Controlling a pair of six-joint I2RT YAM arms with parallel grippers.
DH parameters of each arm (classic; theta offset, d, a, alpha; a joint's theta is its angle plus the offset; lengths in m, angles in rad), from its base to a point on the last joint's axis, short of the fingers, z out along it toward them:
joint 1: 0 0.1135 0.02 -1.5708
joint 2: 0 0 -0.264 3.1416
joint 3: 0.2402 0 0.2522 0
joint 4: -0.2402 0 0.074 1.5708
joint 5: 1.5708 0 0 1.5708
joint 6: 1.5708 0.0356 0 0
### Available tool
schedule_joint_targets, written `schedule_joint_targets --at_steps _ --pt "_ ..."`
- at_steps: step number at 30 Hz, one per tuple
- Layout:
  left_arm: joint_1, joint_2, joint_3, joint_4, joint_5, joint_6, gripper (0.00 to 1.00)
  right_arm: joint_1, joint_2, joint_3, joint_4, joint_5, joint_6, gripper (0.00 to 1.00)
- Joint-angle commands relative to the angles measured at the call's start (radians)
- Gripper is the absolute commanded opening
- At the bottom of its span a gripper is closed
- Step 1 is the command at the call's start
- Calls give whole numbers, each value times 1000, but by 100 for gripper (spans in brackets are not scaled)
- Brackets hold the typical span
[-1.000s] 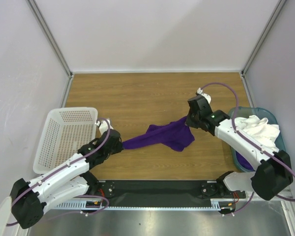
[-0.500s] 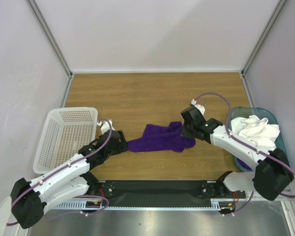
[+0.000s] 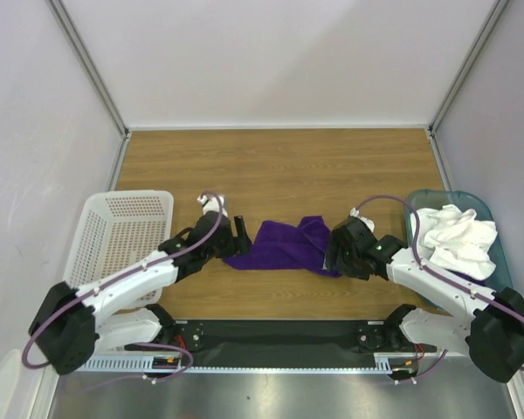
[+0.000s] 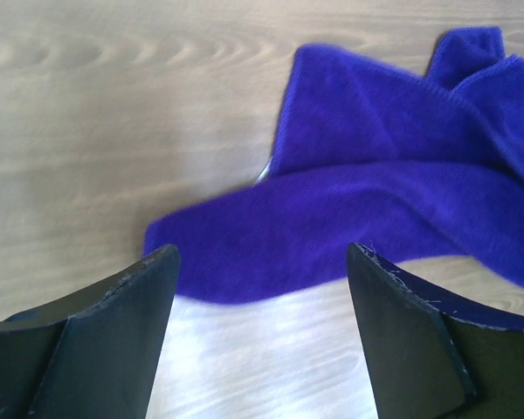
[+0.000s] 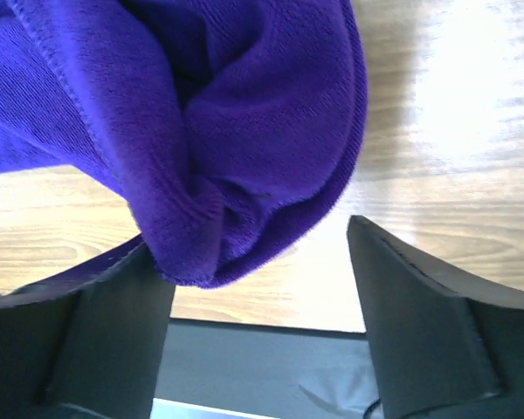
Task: Fold and stack the towels
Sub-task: Flatten out the crumpled towel
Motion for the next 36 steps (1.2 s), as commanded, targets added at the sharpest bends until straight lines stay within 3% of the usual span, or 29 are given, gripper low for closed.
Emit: schedule_joint_targets --at_steps 1,9,15,26,36 --pt "-14 85 131 77 -28 72 83 6 -44 41 -64 5 -33 82" --pt "-16 444 442 68 -89 156 81 -14 -87 235 -106 140 -136 93" --pt "-17 608 533 116 -25 176 79 -97 -83 236 -88 126 -171 93" --pt "-17 756 546 114 -48 141 72 -123 -90 219 -104 143 -196 92" --pt "-20 779 484 162 -35 121 56 -129 -80 224 -95 126 -188 92"
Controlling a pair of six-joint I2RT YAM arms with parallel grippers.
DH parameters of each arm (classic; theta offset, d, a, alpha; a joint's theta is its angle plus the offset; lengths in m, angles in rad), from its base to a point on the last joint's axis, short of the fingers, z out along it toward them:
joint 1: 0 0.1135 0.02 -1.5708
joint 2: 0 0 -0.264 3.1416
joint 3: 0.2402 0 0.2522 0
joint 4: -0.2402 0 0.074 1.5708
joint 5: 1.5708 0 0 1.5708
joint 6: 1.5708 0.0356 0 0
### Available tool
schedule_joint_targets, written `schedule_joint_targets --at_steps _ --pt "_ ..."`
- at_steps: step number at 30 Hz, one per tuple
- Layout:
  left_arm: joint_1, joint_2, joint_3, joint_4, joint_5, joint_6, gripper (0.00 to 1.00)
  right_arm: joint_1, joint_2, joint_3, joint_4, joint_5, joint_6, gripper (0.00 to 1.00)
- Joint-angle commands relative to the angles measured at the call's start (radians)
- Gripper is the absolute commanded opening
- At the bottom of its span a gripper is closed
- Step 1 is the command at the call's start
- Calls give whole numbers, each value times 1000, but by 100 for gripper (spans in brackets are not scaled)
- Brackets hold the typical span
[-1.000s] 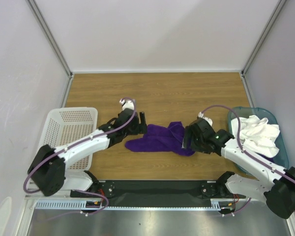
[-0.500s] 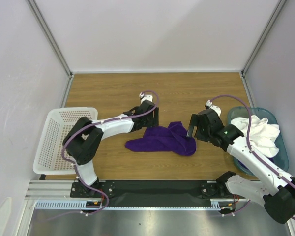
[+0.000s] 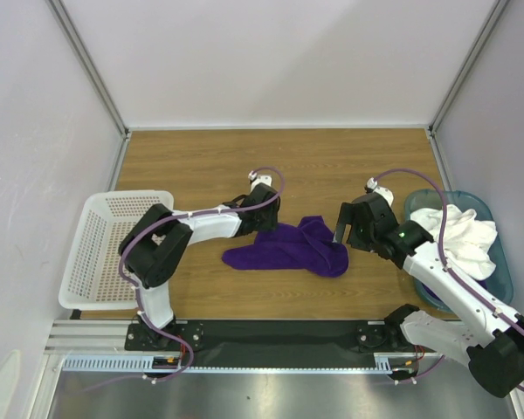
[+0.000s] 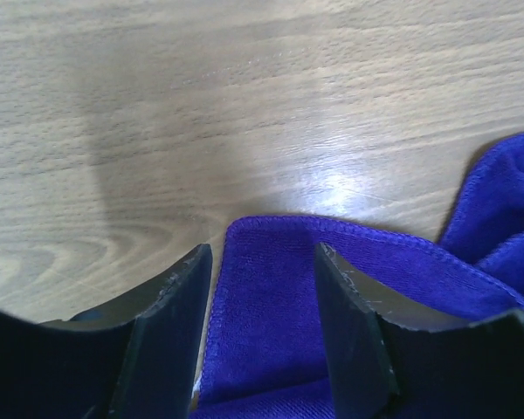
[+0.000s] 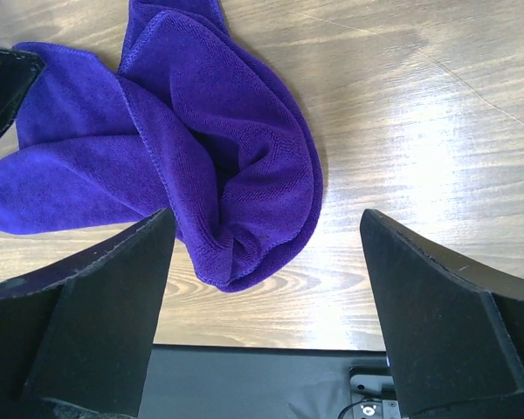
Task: Fold and stack the towels
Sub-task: Flatten out the crumpled towel
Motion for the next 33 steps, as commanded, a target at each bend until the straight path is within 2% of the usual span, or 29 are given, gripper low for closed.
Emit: schedule_joint_targets --at_steps 1,5,7,8,10,11,16,21,26,33 --pt "-8 24 -3 33 -1 -13 56 -5 1 9 4 5 -7 92" --pt "-8 30 -3 42 -1 -1 49 -5 -7 11 2 9 -3 91" --pt "-8 32 -4 56 -1 7 38 -5 -6 12 0 9 2 91" --pt "-8 30 -6 59 -1 7 27 -5 -6 12 5 11 2 91" --pt "-8 32 -1 65 -7 14 15 -5 -4 12 5 11 4 91" --pt "-8 30 0 64 -10 16 2 -5 -3 14 8 11 4 91" --pt "-8 -32 -7 65 -35 39 0 -5 8 11 48 -23 -1 91" --pt "-8 -238 -48 50 -93 53 0 -3 27 -15 114 -77 7 90" --pt "-8 -451 -117 5 -229 33 0 -2 62 -24 137 -68 28 89" --pt "-8 -781 -370 -33 -311 -96 0 -3 93 -44 221 -66 72 88"
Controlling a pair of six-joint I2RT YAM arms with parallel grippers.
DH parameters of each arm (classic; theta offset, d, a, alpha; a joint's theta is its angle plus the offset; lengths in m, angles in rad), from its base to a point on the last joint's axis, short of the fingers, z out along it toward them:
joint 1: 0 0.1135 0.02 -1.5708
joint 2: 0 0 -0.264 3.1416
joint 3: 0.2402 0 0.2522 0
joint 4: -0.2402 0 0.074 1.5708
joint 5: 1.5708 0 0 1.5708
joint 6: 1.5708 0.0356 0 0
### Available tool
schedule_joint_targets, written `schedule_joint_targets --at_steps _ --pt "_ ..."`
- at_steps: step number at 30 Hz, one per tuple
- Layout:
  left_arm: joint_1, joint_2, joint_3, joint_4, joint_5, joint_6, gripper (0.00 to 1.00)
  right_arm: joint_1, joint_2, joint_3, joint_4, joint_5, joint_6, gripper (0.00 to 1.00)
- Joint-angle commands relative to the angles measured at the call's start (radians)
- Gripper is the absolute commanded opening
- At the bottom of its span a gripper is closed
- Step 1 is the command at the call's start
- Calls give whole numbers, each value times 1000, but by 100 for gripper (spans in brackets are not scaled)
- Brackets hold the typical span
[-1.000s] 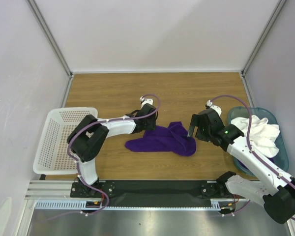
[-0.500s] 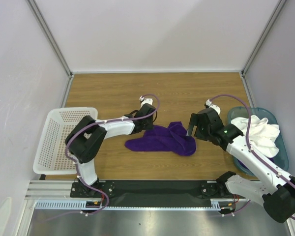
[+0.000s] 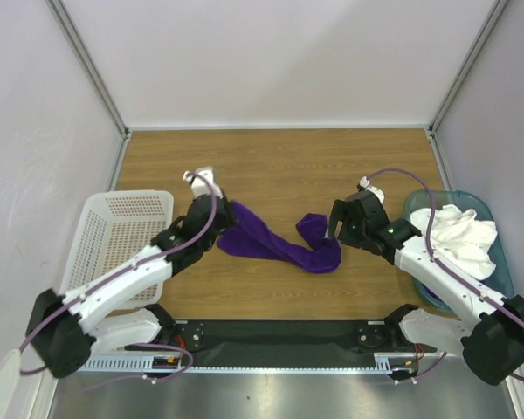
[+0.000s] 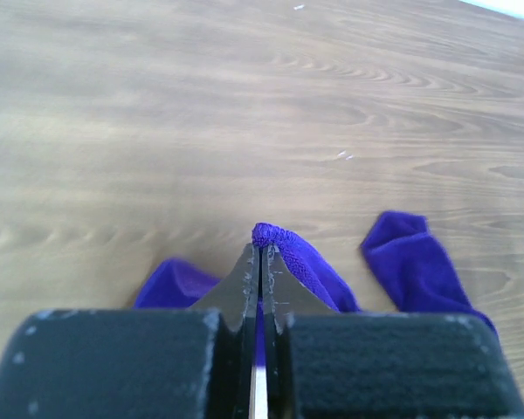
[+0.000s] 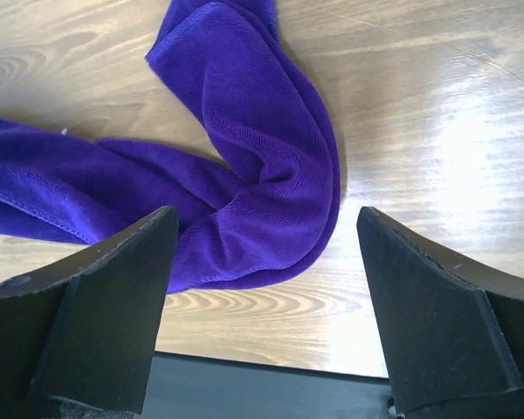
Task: Fold and stack the towels
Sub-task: Flatten out the crumpled towel
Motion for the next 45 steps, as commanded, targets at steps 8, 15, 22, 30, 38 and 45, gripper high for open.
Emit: schedule_joint_targets --at_steps 8,15,22,30,38,45 --pt "-3 -254 -132 -228 -187 -155 0 5 93 -23 173 -30 49 87" --pt "-3 -42 68 -402 -339 -109 0 23 61 -49 232 -45 26 88" --pt "-3 128 150 -536 -520 -133 1 11 32 -38 244 -53 -25 88" --pt "-6 332 341 -1037 -684 -420 0 -7 118 3 212 -79 -68 88" --pt "-6 410 368 -1343 -772 -797 0 -9 149 67 163 -73 -74 88" --pt "-9 377 356 -1210 -749 -680 0 -6 210 115 101 -41 -53 88"
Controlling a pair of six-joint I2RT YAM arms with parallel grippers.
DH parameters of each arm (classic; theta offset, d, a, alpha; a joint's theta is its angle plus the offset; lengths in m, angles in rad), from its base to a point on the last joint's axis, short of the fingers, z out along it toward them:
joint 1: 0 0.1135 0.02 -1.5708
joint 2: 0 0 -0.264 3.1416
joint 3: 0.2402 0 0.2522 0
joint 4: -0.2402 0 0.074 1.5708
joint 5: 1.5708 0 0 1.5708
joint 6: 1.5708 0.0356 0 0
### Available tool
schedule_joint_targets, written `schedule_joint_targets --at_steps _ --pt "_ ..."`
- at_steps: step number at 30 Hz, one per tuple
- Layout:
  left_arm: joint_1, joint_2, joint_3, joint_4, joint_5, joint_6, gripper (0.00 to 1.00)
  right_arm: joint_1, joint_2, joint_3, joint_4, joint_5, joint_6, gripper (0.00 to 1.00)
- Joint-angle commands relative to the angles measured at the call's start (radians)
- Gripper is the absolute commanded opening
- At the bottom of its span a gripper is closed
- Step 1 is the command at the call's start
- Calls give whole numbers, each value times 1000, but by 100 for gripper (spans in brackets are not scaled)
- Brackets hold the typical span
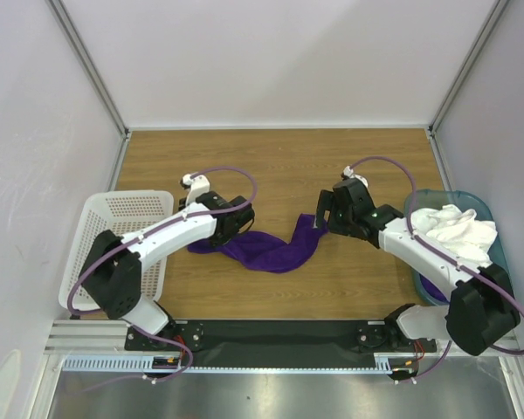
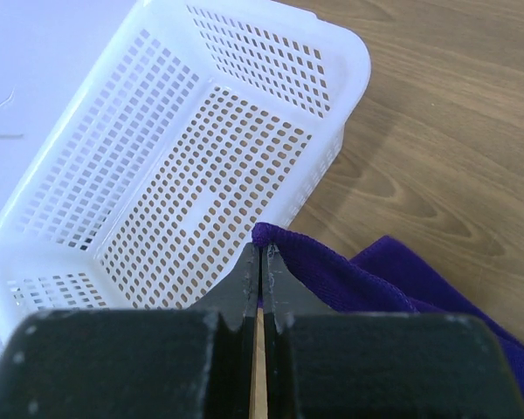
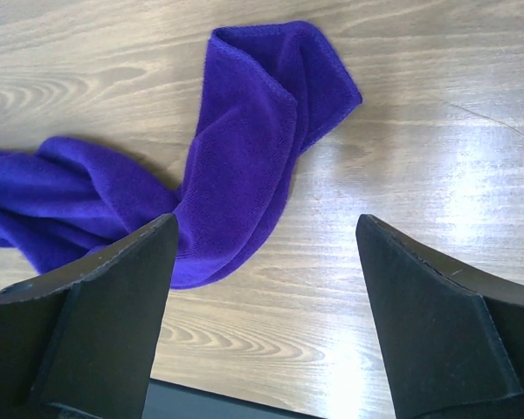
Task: Fold and stack the towels
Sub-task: Flatten out the crumpled towel
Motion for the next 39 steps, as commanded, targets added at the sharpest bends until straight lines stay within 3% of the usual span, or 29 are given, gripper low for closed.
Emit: schedule_joint_targets --at_steps 1,4,6,8,13,21,39 --pt "-5 -55 12 44 -21 90 0 0 28 33 -41 25 17 88" --pt "-5 -228 -101 383 89 380 0 9 41 22 -29 40 43 87" --pt "4 -299 -198 588 195 509 0 17 46 19 -22 53 49 87" --pt "18 -380 -268 693 252 548 0 32 46 13 -6 73 57 87" --pt "94 -426 -336 732 364 579 0 61 51 -31 61 79 83 87" --pt "119 -373 -370 738 419 530 0 29 124 -82 138 99 57 84" --pt "145 -397 -411 756 472 540 0 -9 241 -32 301 34 71 52"
